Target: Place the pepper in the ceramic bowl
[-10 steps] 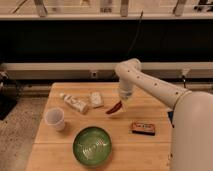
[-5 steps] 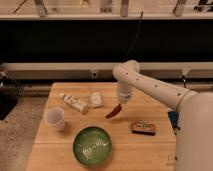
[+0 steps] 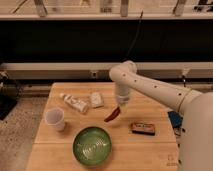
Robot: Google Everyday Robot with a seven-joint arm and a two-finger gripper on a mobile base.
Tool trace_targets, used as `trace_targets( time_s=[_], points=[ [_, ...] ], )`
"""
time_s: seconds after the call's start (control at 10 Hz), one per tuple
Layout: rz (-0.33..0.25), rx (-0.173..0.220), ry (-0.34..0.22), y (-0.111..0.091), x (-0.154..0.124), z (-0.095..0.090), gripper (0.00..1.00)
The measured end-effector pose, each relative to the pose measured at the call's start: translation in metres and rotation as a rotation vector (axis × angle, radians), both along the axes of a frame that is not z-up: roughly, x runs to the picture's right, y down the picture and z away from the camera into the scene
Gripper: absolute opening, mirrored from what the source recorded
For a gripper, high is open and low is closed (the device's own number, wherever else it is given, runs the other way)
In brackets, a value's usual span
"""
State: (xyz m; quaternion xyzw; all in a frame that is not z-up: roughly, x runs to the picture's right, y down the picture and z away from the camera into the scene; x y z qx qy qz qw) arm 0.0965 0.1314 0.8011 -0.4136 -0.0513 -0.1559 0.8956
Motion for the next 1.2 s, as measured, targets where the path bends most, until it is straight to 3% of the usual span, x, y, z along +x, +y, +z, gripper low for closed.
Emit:
trace_targets(
  time_s=[0.9, 1.2],
  points=[
    [-0.126, -0.003, -0.017, 0.024, -0.03, -0.034, 0.03],
    [-0.181, -0.003, -0.045, 0.037, -0.047, -0.047, 0.03]
  ],
)
